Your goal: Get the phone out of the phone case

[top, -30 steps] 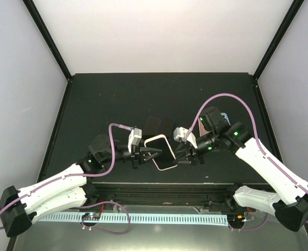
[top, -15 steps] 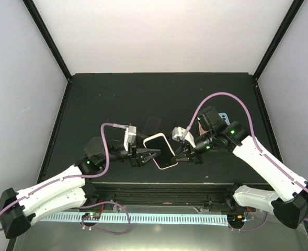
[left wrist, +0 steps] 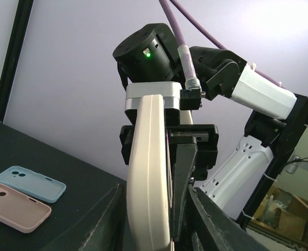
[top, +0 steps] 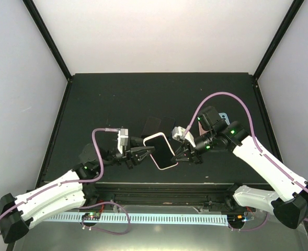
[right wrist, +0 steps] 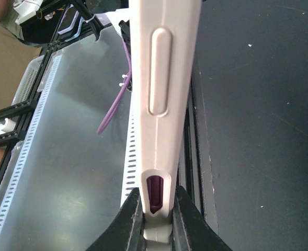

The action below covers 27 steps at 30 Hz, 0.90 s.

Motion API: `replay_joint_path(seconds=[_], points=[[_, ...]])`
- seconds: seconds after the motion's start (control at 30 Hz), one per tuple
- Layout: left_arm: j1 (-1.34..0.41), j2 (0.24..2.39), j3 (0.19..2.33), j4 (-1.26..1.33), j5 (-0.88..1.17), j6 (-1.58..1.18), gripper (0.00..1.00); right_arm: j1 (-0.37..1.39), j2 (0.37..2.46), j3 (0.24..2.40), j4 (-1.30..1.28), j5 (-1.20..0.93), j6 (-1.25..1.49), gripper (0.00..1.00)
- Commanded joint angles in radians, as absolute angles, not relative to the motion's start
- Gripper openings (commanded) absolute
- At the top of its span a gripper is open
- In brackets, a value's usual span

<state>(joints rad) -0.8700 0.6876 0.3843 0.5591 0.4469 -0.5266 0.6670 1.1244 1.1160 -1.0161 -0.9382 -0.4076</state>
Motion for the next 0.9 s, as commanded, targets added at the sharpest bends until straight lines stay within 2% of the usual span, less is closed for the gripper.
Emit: replay_joint_path(seconds=[0.0,0.33,0.4,0.47,0.5,0.53,0.63,0.7,0.73,0.87], points=[[-0.870,0.713,0.399,0.624,0.478,-0.532,0.31,0.662,1.100,1.132,-0.964,-1.001,-0.400,0.05],[-0.869,0.766,0.458,0.604,0.548,-0.517,0.10,0.662,1.092,1.123,-0.954,-0.988,-0.393,0.05],[-0.869,0.763,0.462,0.601,0.549,-0.509,0.03,0.662,1.091,1.123,-0.953,-0.987,-0.394,0.05],[-0.867,0.762,0.476,0.593,0.551,-0.499,0.02,0.662,1.090,1.124,-0.953,-0.988,-0.397,0.06],[-0.865,0.763,0.491,0.585,0.555,-0.494,0.02,0.662,1.091,1.126,-0.954,-0.981,-0.401,0.13],[-0.860,0.765,0.514,0.563,0.562,-0.489,0.02,0.662,1.091,1.135,-0.957,-0.968,-0.408,0.25],[-0.831,0.785,0.653,0.397,0.631,-0.425,0.02,0.662,1.093,1.201,-1.036,-0.912,-0.463,0.63],[-0.806,0.812,0.769,0.247,0.687,-0.371,0.02,0.662,1.081,1.240,-1.083,-0.895,-0.507,0.92],[-0.790,0.825,0.817,0.179,0.713,-0.351,0.02,0.662,1.069,1.246,-1.090,-0.893,-0.522,0.99],[-0.707,0.888,0.919,0.097,0.851,-0.360,0.01,0.662,0.986,1.188,-1.030,-0.857,-0.519,1.00]])
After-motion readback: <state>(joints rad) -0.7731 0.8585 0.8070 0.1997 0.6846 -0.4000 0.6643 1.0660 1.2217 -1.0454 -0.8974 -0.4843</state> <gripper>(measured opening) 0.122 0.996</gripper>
